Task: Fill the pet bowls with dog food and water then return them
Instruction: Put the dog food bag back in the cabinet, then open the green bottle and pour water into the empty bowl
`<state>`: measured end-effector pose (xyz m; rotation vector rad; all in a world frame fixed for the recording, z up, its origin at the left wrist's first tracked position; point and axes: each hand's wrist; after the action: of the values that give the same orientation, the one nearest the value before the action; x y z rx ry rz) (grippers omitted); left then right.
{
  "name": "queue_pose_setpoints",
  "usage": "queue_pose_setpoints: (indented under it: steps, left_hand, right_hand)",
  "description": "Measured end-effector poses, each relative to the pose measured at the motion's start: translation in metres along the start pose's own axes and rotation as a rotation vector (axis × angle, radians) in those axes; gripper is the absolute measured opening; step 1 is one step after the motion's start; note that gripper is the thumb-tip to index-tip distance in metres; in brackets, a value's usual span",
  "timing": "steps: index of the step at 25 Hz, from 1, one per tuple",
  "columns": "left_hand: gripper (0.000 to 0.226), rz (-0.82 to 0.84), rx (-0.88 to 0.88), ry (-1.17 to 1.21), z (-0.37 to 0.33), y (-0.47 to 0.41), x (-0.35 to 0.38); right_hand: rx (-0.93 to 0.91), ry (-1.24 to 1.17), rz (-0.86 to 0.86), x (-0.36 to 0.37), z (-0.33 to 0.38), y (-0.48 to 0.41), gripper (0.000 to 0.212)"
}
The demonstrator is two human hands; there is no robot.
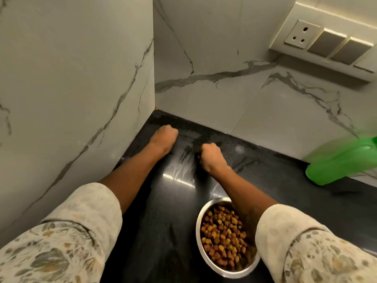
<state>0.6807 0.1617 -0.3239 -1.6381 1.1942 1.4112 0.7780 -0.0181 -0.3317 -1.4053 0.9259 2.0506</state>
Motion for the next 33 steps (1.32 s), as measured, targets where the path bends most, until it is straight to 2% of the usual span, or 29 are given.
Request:
queue_pose_setpoints:
  steps: [2, 5, 7, 9, 13, 18, 20, 23, 26, 33]
  left_hand:
    - [0.021, -0.017, 0.01, 0.164, -0.007, 0.016, 0.003]
    - [0.022, -0.014, 0.112, 0.455, -0.033, 0.042, -0.007]
    - [0.02, -0.02, 0.209, 0.568, -0.065, 0.063, -0.02]
    - [0.017, -0.01, 0.272, 0.62, -0.096, 0.085, -0.025]
    - [0.017, 0.118, 0.341, 0.668, -0.143, 0.122, -0.021]
    - [0.033, 0.266, 0.354, 0.621, -0.185, 0.154, -0.016]
    - [0.036, 0.253, 0.356, 0.568, -0.197, 0.154, -0.018]
    - [0.04, 0.087, 0.278, 0.502, -0.222, 0.136, -0.025]
    - [0.052, -0.029, 0.244, 0.457, -0.275, 0.101, -0.034]
    - [0.083, -0.125, 0.281, 0.557, -0.426, 0.001, -0.039]
  right_hand:
    - [-0.008, -0.015, -0.025, -0.006, -0.007, 0.009, 0.012]
    - [-0.027, -0.195, -0.044, -0.024, -0.02, 0.035, 0.018]
    - [-0.06, -0.311, -0.079, -0.042, -0.033, 0.067, 0.017]
    - [-0.106, -0.422, -0.075, -0.052, -0.05, 0.102, 0.015]
    - [-0.115, -0.523, 0.004, -0.058, -0.079, 0.165, 0.016]
    - [-0.154, -0.563, 0.119, -0.055, -0.114, 0.211, 0.032]
    - [-0.114, -0.649, 0.039, -0.063, -0.13, 0.216, 0.036]
    - [-0.023, -0.684, -0.201, -0.08, -0.166, 0.214, 0.028]
    - [0.107, -0.722, -0.413, -0.103, -0.219, 0.207, 0.019]
    - [0.227, -0.701, -0.678, -0.174, -0.311, 0.186, 0.023]
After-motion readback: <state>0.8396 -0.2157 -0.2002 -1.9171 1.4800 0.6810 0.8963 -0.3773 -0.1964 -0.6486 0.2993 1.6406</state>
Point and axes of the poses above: each hand's wrist, its own y-axis away from the middle knuckle, its own x-axis out of the palm, z = x × y, and after that the axes turned 8 degrees about x, right-handed
